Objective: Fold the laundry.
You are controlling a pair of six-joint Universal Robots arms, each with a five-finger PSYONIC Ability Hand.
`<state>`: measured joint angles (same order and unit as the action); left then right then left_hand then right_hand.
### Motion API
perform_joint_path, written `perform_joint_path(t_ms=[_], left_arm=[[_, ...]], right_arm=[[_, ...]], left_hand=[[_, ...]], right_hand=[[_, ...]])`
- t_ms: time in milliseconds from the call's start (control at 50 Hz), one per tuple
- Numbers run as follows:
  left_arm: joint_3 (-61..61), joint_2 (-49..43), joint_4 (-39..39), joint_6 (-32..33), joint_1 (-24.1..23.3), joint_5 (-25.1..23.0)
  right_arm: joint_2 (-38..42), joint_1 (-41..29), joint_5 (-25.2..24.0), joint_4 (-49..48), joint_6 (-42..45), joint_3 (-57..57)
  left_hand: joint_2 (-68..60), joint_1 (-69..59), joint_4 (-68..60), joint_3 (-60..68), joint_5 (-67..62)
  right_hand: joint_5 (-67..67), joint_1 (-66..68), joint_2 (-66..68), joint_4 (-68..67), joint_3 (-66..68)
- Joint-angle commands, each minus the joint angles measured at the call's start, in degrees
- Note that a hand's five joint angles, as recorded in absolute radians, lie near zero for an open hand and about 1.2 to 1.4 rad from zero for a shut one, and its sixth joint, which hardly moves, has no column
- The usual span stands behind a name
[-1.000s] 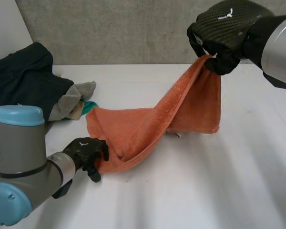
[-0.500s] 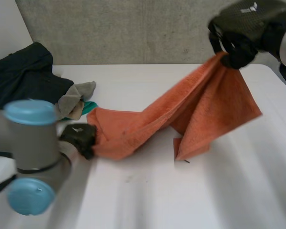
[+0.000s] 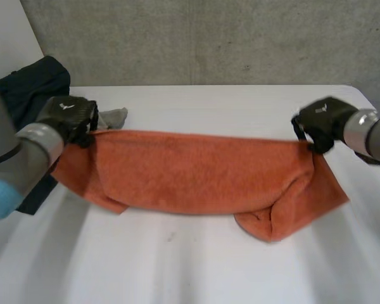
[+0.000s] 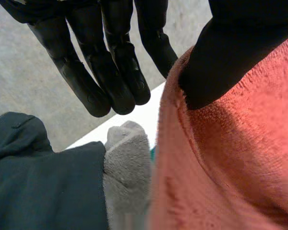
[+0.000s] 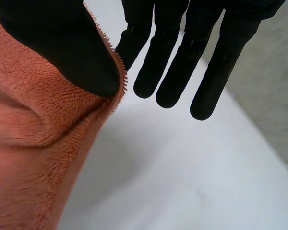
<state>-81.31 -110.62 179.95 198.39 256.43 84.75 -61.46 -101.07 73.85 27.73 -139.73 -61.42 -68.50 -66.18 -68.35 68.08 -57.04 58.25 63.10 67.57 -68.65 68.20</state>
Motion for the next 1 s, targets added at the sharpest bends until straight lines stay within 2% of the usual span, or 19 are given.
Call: perform_joint_path(t_ms=[20, 80, 140, 180, 280, 400, 520, 640, 720, 800, 860, 1000], left_arm=[[29.16, -8.47, 3.29, 2.88, -2.95, 2.79], [37.43, -7.86, 11.71, -0.54, -2.95, 1.73], [40.00, -5.67, 20.05, -5.45, -2.95, 2.96], [39.39, -4.70, 22.27, -7.31, -2.77, 4.01], [34.74, -2.41, 21.58, -9.51, -1.90, 5.25], [17.79, 3.38, 20.61, -10.48, -0.14, 4.37], [-2.93, 6.47, 24.56, -11.36, 1.00, -1.59], [-16.15, 3.14, 30.45, -10.75, 1.18, -5.38], [-19.15, -4.06, 33.71, -6.98, 1.10, -6.09], [-18.80, -7.67, 31.61, -3.72, 1.36, -5.04], [-18.36, -7.33, 29.24, -2.66, 1.36, -4.42], [-18.71, -4.00, 26.06, -3.10, 1.88, -4.15]], right_arm=[[5.21, -3.34, 5.95, -17.34, -5.99, 19.83], [4.69, -3.95, 8.59, -25.60, -7.84, 26.69], [3.11, -3.96, 9.73, -33.06, -8.89, 29.77], [2.05, -3.96, 9.74, -35.45, -9.16, 29.87], [-0.85, -3.78, 7.81, -33.89, -9.25, 26.10], [-5.59, -1.76, 5.52, -29.84, -9.42, 13.81], [-8.50, 0.44, 1.23, -27.29, -9.95, -3.40], [-4.20, 1.32, -4.15, -28.25, -9.95, -15.47], [3.34, 1.58, -4.42, -29.57, -9.86, -17.59], [6.96, 1.84, -3.54, -29.31, -10.12, -16.54], [8.28, 2.20, -2.57, -28.61, -10.56, -15.57], [8.46, 3.87, -0.72, -24.31, -13.55, -13.99]], left_hand=[[-11.50, -13.82, -11.65, 11.92, -12.96], [-11.50, -13.82, -11.65, 11.92, -12.96], [-11.50, -13.82, -11.65, 11.92, -12.96], [-11.50, -13.82, -11.65, 11.92, -12.96], [-11.50, -13.82, -11.65, 11.92, -12.96], [-11.50, -13.82, -11.65, 11.92, -12.96], [-11.50, -13.82, -11.65, 11.92, -12.96], [-11.50, -13.82, -11.65, 11.92, -12.96], [-11.50, -13.82, -11.65, 11.92, -12.96], [-11.50, -13.82, -11.65, 11.92, -12.96], [-11.50, -13.82, -11.65, 11.92, -12.96], [-11.50, -13.82, -11.65, 11.92, -12.96]], right_hand=[[11.75, 16.90, 12.43, -11.35, 11.80], [11.75, 16.90, 12.43, -11.35, 11.80], [11.75, 16.90, 12.43, -11.35, 11.80], [11.75, 16.90, 12.43, -11.35, 11.80], [11.75, 16.90, 12.43, -11.35, 11.80], [11.75, 16.90, 12.43, -11.35, 11.80], [11.75, 16.90, 12.43, -11.35, 11.80], [11.75, 16.90, 12.43, -11.35, 11.80], [11.75, 16.90, 12.43, -11.35, 11.80], [11.75, 16.90, 12.43, -11.35, 11.80], [11.75, 16.90, 12.43, -11.35, 11.80], [-3.55, 1.59, -2.88, 3.95, -3.51]])
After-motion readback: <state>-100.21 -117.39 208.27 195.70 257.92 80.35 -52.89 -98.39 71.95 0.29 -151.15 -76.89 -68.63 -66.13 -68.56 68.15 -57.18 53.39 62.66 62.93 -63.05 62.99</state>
